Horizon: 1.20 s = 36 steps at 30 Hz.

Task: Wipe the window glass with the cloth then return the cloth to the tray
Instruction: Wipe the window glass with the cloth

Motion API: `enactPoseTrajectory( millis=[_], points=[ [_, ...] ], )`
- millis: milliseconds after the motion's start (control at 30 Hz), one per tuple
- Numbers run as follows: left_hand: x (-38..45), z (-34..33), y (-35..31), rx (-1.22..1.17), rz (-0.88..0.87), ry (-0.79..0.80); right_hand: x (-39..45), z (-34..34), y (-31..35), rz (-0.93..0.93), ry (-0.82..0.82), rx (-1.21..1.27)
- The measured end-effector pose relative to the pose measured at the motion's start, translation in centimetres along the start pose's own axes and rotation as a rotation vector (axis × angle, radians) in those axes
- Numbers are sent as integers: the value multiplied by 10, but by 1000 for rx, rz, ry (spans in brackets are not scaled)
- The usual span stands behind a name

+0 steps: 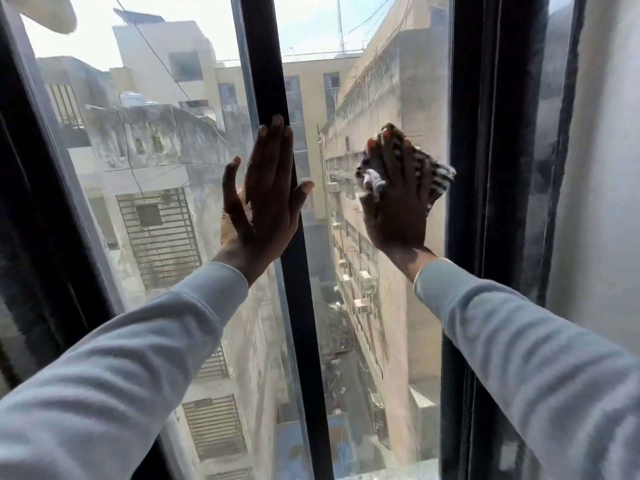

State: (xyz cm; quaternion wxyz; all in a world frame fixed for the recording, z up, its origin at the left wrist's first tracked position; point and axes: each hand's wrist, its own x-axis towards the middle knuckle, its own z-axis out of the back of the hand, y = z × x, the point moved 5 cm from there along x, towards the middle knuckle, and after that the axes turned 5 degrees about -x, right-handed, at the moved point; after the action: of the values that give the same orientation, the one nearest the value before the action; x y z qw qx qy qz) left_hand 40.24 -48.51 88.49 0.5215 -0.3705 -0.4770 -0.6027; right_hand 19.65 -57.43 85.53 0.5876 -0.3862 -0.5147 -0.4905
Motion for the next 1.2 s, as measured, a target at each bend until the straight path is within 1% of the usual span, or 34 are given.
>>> enactPoseTrajectory(
  millis=[33, 67, 100, 133, 167, 200, 233, 267, 300, 333, 367, 400, 467, 500, 567, 600, 633, 667, 700, 767, 800, 833, 900, 967, 1033, 1100, 1200],
  points=[
    [1, 2, -1, -15, 12, 41, -7, 5, -11, -184, 14, -6],
    [1, 4, -1, -29, 27, 80, -27, 9, -13, -327, 33, -11],
    [1, 5, -1, -36, 32, 111, -52, 14, -5, -387, 55, -4],
    [1, 8, -2, -31, 23, 135, -76, 17, 8, -388, 91, 34],
    [0, 12, -3, -16, 7, 153, -94, 19, 23, -358, 128, 125],
    [-1, 16, -3, 2, -6, 170, -106, 25, 37, -337, 136, 259],
    [0, 20, -4, 15, -12, 191, -110, 33, 46, -377, 117, 441],
    [1, 24, -3, 16, -12, 219, -106, 42, 50, -504, 113, 686],
    [2, 28, -3, -12, -5, 245, -97, 51, 50, -684, 161, 917],
    [3, 33, -3, -69, 2, 264, -85, 63, 52, -839, 271, 1116],
    [2, 39, -4, -161, 19, 276, -73, 73, 55, -940, 399, 1293],
    [2, 46, -6, -282, 64, 281, -60, 84, 57, -989, 504, 1452],
    [-4, 57, -8, -542, 239, 324, -37, 110, 59, -979, 665, 1705],
    [-7, 63, -11, -711, 351, 392, -29, 126, 61, -940, 743, 1775],
    [-19, 80, -29, -1215, 587, 591, -20, 154, 64, -849, 879, 1792],
    [-25, 89, -35, -1420, 710, 665, -17, 165, 64, -790, 923, 1765],
    [-31, 101, -36, -1540, 793, 685, -14, 175, 64, -741, 934, 1729],
    [-35, 110, -32, -1585, 843, 657, -12, 184, 62, -711, 923, 1674],
    [-39, 116, -26, -1609, 871, 596, -11, 191, 59, -675, 900, 1599],
    [-45, 129, -11, -1579, 910, 430, -12, 202, 49, -578, 823, 1400],
    [-48, 137, -5, -1518, 892, 354, -16, 208, 42, -537, 772, 1303],
    [-50, 147, 0, -1443, 848, 296, -22, 215, 37, -500, 724, 1229],
    [-57, 167, 1, -1268, 706, 230, -39, 230, 31, -472, 625, 1162],
    [-69, 182, -4, -1151, 615, 185, -55, 251, 30, -508, 547, 1153],
    [-83, 195, -14, -1092, 586, 168, -72, 274, 29, -561, 491, 1139],
    [-102, 202, -27, -1080, 584, 176, -94, 296, 25, -646, 474, 1119],
    [-149, 199, -56, -1164, 627, 288, -140, 332, 13, -816, 484, 1088]
  ],
)
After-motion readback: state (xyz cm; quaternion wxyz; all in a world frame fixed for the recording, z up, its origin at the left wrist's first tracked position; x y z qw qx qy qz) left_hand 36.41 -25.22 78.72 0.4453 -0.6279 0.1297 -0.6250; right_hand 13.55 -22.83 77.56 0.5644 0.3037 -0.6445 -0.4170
